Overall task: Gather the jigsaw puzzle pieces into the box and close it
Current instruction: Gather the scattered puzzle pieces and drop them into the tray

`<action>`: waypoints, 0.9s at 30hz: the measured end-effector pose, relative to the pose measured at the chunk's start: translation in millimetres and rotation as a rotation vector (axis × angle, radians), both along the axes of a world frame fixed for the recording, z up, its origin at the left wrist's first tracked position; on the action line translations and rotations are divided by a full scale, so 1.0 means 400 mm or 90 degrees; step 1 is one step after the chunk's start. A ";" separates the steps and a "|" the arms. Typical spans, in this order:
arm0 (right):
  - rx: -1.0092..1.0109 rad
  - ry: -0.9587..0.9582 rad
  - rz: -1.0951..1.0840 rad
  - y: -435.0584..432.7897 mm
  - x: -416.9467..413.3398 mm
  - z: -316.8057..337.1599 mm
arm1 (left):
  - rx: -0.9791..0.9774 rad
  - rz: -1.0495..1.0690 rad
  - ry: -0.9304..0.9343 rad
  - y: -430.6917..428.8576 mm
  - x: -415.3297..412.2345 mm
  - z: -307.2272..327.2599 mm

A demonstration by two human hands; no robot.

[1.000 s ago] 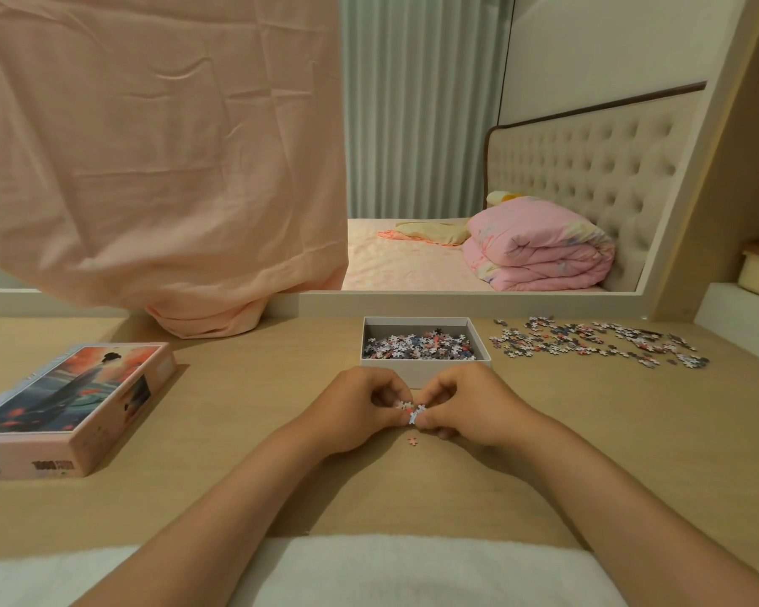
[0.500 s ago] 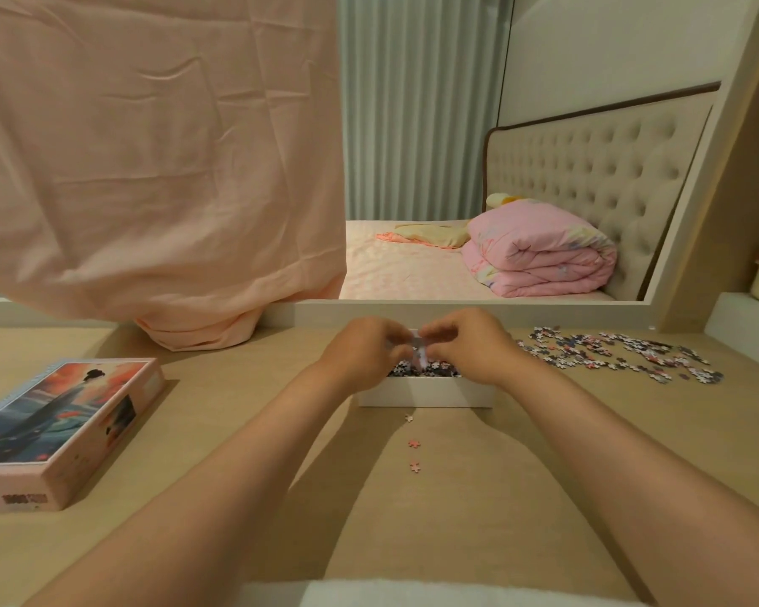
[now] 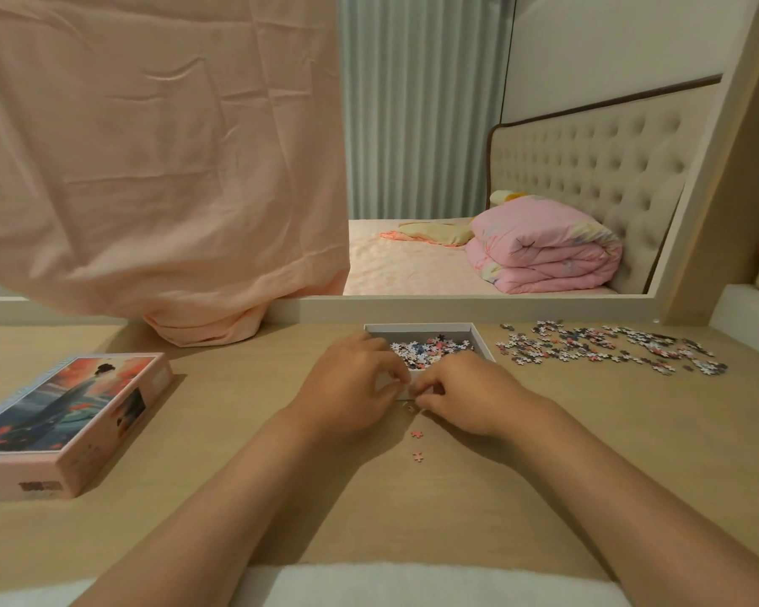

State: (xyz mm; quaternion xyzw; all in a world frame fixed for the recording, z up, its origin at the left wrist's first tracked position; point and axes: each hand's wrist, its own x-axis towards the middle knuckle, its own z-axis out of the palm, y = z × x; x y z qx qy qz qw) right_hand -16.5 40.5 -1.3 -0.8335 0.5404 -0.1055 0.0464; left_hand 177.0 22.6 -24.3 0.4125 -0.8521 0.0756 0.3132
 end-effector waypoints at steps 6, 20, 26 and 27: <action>-0.006 0.030 0.025 0.009 0.018 -0.030 | 0.090 -0.023 -0.008 0.046 0.001 -0.013; 0.164 -0.180 0.061 0.037 -0.036 -0.005 | 0.310 -0.081 0.023 0.043 -0.015 -0.044; 0.220 -0.125 0.115 0.053 -0.005 -0.008 | 0.222 -0.017 0.186 0.021 0.022 -0.032; 0.224 -0.122 0.116 0.051 -0.001 -0.007 | 0.195 -0.003 0.221 0.019 0.020 -0.028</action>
